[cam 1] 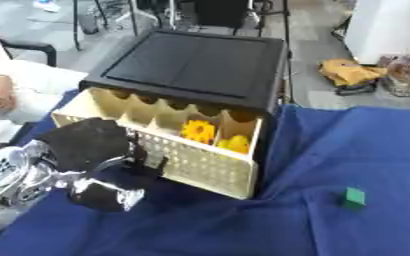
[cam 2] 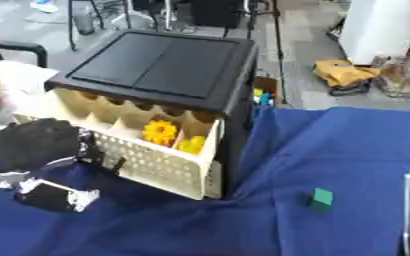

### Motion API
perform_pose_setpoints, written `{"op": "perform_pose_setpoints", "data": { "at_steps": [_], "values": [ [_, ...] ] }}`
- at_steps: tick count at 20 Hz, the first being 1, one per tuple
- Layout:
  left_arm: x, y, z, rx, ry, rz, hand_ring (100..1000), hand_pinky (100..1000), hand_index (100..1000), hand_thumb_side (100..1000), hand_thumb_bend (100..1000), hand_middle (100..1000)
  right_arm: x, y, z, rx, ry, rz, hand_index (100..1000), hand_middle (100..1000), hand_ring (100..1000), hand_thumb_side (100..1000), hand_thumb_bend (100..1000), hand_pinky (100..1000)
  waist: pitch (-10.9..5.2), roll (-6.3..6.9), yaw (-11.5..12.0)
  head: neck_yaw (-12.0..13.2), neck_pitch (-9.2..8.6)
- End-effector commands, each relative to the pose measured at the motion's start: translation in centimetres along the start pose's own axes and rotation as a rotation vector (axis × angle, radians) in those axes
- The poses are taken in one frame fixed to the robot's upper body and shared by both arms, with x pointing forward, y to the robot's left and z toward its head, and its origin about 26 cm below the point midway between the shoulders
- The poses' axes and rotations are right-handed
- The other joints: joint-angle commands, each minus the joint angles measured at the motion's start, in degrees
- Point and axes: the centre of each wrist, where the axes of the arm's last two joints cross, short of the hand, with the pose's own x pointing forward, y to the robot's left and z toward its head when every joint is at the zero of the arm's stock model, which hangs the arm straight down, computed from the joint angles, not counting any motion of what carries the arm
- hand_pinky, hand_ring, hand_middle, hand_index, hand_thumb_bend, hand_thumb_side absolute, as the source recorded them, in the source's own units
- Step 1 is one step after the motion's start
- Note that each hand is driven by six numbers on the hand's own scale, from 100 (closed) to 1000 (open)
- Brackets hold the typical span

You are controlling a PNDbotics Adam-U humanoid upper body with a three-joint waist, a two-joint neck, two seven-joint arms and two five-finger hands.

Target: Pick up objects from table and place into drawer.

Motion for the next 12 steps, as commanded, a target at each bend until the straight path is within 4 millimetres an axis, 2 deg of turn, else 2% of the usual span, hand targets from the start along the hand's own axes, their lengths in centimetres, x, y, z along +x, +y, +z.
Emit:
{"op": "perform_pose_setpoints", "data": {
  "at_steps": [1, 2, 3, 4, 6, 9, 12],
  "values": [
    [-0.26, 0.36, 0.33, 0.01, -0.016, 0.015, 100, 100, 533, 836, 100, 118, 0.32, 0.09, -0.61, -0.034, -0.034, -0.018, 702, 565, 717, 1000, 100, 680, -1.04, 0.07, 0.1, 0.1, 0.3],
    [-0.29, 0.39, 0.35, 0.014, -0.021, 0.025, 105, 100, 580, 886, 100, 153, 0.31, 0.08, -0.61, -0.033, -0.034, -0.017, 702, 565, 717, 1000, 100, 680, -1.03, 0.06, 0.1, 0.1, 0.32],
    [-0.35, 0.45, 0.38, 0.019, -0.026, 0.033, 186, 100, 674, 969, 100, 227, 0.3, 0.07, -0.62, -0.033, -0.035, -0.016, 702, 565, 717, 1000, 100, 680, -1.02, 0.06, 0.1, 0.1, 0.35],
    [-0.42, 0.53, 0.42, 0.023, -0.031, 0.039, 206, 100, 707, 1000, 100, 264, 0.29, 0.06, -0.62, -0.033, -0.035, -0.015, 702, 565, 717, 1000, 100, 680, -1.01, 0.07, 0.2, 0.1, 0.41],
    [-0.62, 0.72, 0.52, 0.024, -0.041, 0.045, 279, 100, 840, 1000, 100, 408, 0.25, 0.01, -0.62, -0.032, -0.034, -0.013, 702, 565, 718, 1000, 100, 680, -1.0, 0.08, 0.3, 0.1, 0.51],
    [-0.94, 0.99, 0.72, 0.017, -0.058, 0.05, 315, 100, 892, 1000, 129, 462, 0.23, -0.02, -0.62, -0.031, -0.034, -0.011, 702, 565, 718, 1000, 100, 680, -1.0, 0.1, 0.4, 0.0, 0.5],
    [-1.16, 1.12, 0.87, 0.006, -0.063, 0.054, 330, 100, 904, 1000, 128, 485, 0.2, -0.06, -0.62, -0.032, -0.034, -0.009, 702, 565, 718, 1000, 100, 680, -0.97, 0.12, 0.5, -0.1, 0.37]
  ]
}}
